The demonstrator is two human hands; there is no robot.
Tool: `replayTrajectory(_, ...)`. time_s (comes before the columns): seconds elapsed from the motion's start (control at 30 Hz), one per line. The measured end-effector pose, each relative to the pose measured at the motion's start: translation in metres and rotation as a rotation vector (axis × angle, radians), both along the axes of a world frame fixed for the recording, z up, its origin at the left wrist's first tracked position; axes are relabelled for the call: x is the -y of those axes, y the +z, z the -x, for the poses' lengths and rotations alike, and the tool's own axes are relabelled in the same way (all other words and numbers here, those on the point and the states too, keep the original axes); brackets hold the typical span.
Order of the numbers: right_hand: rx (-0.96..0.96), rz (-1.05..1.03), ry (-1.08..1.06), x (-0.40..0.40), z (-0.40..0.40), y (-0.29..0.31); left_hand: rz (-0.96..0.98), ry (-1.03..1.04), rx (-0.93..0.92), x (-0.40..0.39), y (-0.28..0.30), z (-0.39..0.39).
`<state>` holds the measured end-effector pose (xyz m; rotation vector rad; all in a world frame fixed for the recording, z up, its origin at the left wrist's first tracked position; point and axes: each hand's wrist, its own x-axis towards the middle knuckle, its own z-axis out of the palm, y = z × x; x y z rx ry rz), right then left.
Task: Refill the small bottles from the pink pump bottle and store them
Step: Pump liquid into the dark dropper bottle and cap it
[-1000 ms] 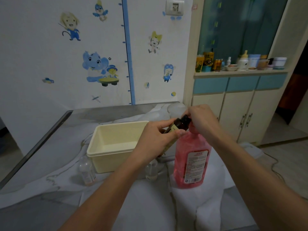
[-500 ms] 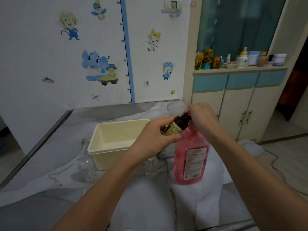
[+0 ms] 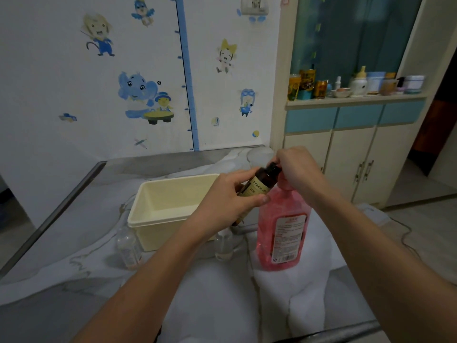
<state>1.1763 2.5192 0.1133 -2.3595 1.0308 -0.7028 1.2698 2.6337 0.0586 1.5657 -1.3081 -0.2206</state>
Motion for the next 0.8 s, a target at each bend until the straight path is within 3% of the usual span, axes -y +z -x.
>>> replayTrajectory(0.13,-0.094,0.073,-0.004,-0.003,-0.001,0.0,-0.005,0.0,-0.015,0.0,-0.002,0.0)
replayTrajectory(0.27,0.197,-0.372,0.028,0.001,0.003,0.006,-0.017,0.0,0.005,-0.001,0.007,0.0)
replayTrajectory(0.33,0.276,-0.469,0.032,0.003,0.004,0.01,-0.026,-0.004,0.022,-0.001,0.01,-0.001)
replayTrajectory(0.4,0.153,-0.342,0.04,0.004,0.003,0.009,-0.034,-0.006,0.025,-0.002,0.011,-0.002)
replayTrajectory(0.47,-0.088,-0.034,0.009,0.0,0.003,0.007,-0.036,-0.004,0.024,-0.002,0.009,-0.002)
replayTrajectory(0.53,-0.118,0.113,-0.01,0.0,0.0,0.002,-0.043,-0.003,0.028,-0.001,0.004,-0.002)
replayTrajectory(0.8,-0.018,-0.113,0.019,0.0,0.002,0.005,-0.054,0.004,0.018,-0.002,0.01,0.0)
